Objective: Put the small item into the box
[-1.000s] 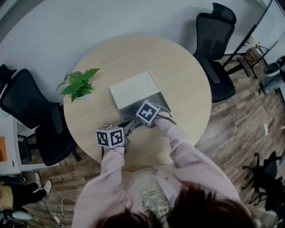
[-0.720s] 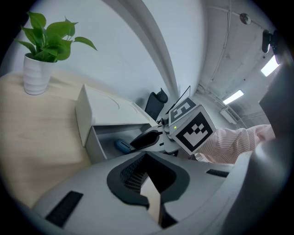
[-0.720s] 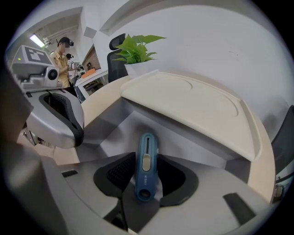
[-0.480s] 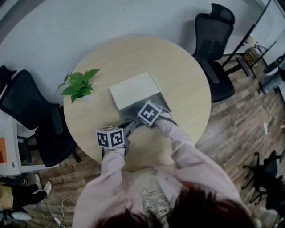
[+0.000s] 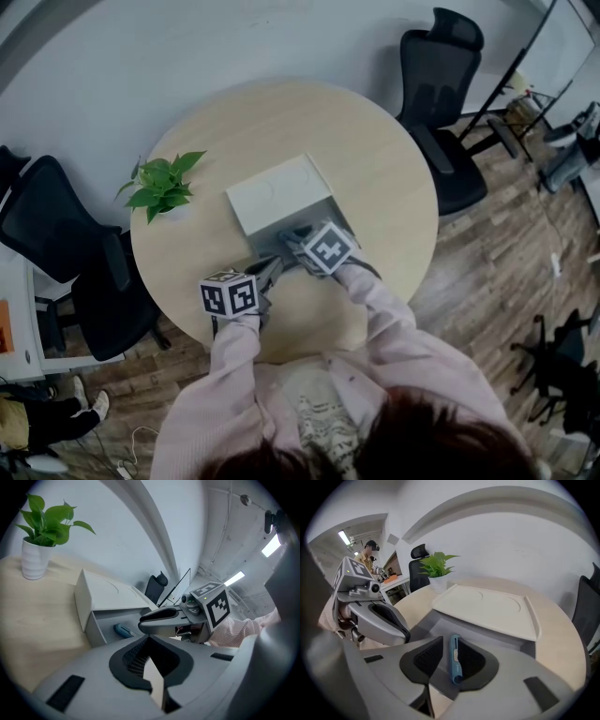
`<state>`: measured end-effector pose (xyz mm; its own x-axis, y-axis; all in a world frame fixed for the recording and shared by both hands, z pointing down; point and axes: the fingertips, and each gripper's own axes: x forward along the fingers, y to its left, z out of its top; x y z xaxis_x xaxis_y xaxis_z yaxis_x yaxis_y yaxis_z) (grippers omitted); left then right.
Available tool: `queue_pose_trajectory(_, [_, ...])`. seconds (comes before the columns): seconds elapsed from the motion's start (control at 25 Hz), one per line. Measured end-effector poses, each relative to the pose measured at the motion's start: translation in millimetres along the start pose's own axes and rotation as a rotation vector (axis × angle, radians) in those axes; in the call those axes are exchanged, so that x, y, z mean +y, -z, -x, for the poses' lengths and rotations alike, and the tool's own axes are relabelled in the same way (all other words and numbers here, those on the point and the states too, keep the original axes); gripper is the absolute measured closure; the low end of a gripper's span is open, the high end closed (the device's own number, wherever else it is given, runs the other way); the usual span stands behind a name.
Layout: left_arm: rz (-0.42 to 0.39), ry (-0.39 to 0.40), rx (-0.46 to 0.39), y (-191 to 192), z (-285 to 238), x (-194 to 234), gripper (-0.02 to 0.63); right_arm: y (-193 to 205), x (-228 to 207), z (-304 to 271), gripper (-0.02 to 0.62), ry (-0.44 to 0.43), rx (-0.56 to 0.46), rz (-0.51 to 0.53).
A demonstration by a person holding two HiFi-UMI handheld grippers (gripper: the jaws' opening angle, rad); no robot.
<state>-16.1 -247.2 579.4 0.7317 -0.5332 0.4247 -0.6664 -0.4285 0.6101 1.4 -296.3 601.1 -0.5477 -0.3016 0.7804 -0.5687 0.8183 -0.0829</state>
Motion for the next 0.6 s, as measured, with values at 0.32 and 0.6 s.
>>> queue_pose_trajectory(0.32, [-0.027,0.0,-0.011,-2.9,6.5,-0.9,0.597,-0.1,1.2,15.7,0.515,0.021,-0.127,-0.068])
queue_pose_trajectory(0.6, [-0.122,0.012,-0.098,-17.4,13.3,-7.7,0.597,-17.0,17.2,35.7,0.548,-0.028,-0.309,-0.194])
